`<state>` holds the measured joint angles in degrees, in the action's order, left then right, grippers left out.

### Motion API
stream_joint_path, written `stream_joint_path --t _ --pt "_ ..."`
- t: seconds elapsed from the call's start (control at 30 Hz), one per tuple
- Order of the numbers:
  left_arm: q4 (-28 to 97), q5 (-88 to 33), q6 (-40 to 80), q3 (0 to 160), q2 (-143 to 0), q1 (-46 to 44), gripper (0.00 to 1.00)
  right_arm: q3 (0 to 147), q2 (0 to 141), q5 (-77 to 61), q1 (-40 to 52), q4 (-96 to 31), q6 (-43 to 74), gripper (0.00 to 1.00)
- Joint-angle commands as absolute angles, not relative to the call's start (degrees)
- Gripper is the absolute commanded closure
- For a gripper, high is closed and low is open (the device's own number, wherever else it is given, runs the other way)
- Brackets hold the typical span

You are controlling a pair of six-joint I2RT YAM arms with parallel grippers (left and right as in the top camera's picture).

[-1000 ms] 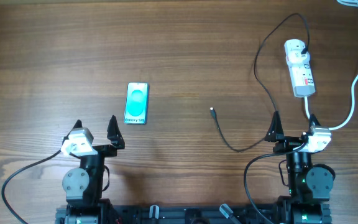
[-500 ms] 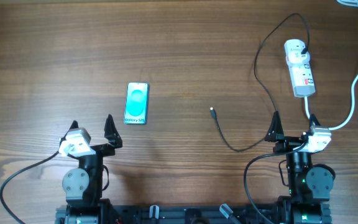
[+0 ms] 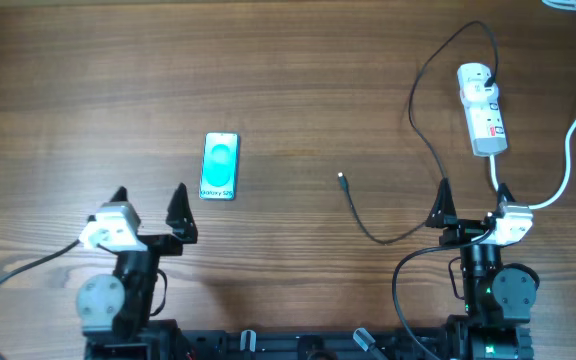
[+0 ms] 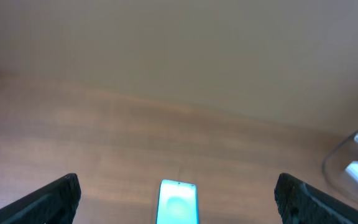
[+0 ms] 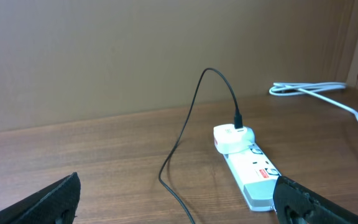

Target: Plug charger to phone and switch on socket

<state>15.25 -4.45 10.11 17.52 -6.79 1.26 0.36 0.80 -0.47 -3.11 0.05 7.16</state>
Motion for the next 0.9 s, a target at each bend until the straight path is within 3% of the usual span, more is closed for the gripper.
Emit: stream_joint_path --t 0.0,0.33,0.77,0.87 --pt "17.1 -5.4 9.2 29.6 -17.3 1.7 0.00 0.3 0.6 -1.4 -3.4 0.2 6.0 0.00" --pt "38.7 -10.5 6.0 67.7 -55.0 1.7 0.00 0.3 0.6 -1.4 -3.4 0.2 6.0 0.00" --pt "49.2 -17.3 6.1 71.6 -83.0 0.2 0.00 0.3 0.6 -1.4 -3.4 0.2 6.0 0.00" --pt "51.9 -13.3 -0.2 71.5 -87.9 -3.4 0.00 0.3 0.6 -1.4 -3.4 0.2 6.0 0.00"
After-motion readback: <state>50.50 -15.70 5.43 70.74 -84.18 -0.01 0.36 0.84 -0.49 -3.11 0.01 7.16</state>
